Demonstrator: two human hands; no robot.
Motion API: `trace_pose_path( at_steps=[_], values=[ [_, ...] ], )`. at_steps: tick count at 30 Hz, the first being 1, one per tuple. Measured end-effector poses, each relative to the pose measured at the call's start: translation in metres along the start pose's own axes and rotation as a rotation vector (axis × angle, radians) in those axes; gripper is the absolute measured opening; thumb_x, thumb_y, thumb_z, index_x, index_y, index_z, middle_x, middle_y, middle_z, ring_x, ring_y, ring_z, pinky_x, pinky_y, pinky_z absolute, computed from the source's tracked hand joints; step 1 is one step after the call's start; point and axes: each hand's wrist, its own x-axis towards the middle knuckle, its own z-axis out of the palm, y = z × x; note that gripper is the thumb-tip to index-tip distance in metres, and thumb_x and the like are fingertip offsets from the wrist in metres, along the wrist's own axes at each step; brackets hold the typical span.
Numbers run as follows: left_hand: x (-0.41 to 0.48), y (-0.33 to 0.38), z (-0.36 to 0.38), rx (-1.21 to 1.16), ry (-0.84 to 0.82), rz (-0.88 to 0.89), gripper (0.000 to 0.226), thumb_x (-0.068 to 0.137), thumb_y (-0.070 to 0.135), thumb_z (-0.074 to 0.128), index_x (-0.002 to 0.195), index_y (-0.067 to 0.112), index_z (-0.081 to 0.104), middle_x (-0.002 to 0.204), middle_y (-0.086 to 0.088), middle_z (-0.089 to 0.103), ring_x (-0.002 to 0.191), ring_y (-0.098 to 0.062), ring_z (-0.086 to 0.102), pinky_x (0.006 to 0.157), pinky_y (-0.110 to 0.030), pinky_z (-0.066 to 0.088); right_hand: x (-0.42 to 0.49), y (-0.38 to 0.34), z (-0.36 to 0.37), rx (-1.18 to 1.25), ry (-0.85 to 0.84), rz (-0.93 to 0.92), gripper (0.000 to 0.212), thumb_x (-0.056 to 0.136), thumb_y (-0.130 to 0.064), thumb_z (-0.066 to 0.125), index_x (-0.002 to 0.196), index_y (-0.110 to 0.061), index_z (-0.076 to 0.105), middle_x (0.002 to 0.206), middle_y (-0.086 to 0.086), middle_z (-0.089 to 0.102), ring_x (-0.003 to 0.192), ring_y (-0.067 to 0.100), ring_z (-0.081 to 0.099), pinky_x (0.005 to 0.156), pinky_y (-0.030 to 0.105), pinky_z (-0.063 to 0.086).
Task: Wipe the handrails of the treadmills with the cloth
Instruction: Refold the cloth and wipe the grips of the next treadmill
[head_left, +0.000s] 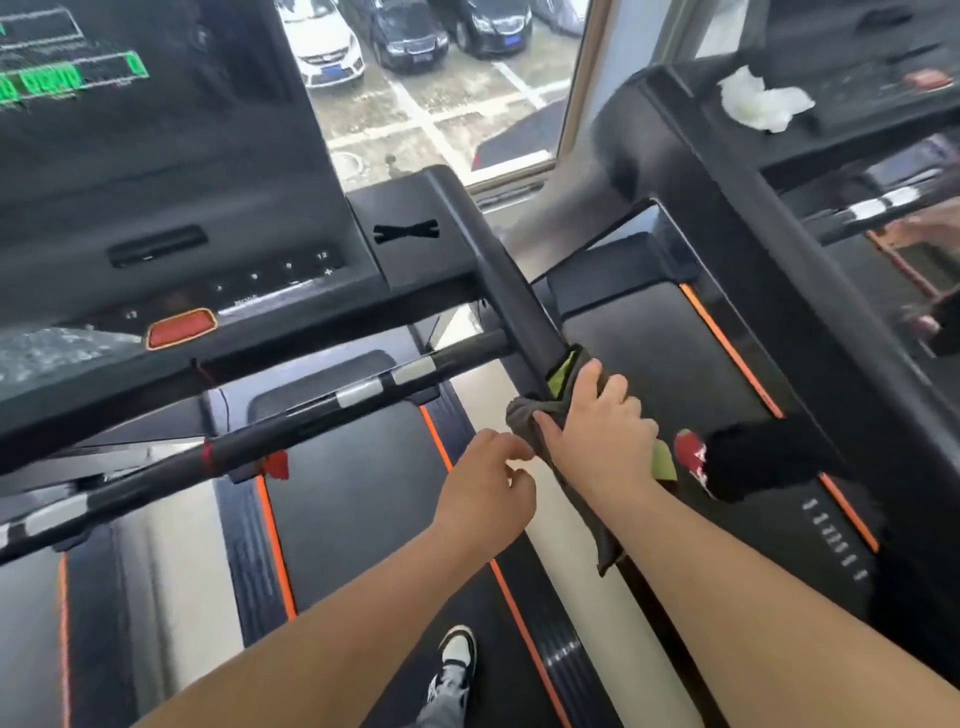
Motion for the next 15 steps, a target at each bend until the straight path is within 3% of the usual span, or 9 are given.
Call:
trace_pose_path(
  at_steps=[7, 11, 15],
  values=[
    [0.031, 0.009, -0.027, -0.055, 0.015, -0.062, 0.035, 0.098, 0.013, 0.049, 0.127, 0.025, 0.064, 0.114, 0.015, 0.052, 0.1, -0.006, 0.055, 0.083, -0.019, 0.043, 0.056, -0.028, -0.005, 0.061, -0.017, -0.034, 0.095, 0.092, -0.073, 0.047, 0.158, -0.013, 0.012, 0.145, 0.019, 0.042, 0.12, 0.038, 0.058, 0.089, 0.053, 0.056],
    [0.043, 0.016, -0.022, -0.086, 0.029, -0.052, 0.025, 0.096, 0.015, 0.052, 0.111, 0.031, 0.065, 0.115, 0.01, 0.057, 0.095, -0.012, 0.061, 0.075, -0.023, 0.047, 0.029, -0.004, -0.005, 0.061, -0.041, -0.085, 0.092, 0.095, -0.069, 0.048, 0.16, -0.018, 0.006, 0.144, 0.014, 0.041, 0.119, 0.035, 0.058, 0.086, 0.048, 0.057],
    [0.058, 0.026, -0.018, -0.11, 0.104, -0.009, 0.022, 0.094, 0.013, 0.054, 0.103, 0.031, 0.064, 0.111, 0.012, 0.059, 0.094, -0.006, 0.058, 0.073, -0.011, 0.04, -0.016, 0.024, -0.002, 0.013, -0.054, -0.072, 0.093, 0.095, -0.067, 0.049, 0.161, -0.018, 0.005, 0.133, 0.009, 0.044, 0.11, 0.028, 0.059, 0.077, 0.042, 0.058]
  ],
)
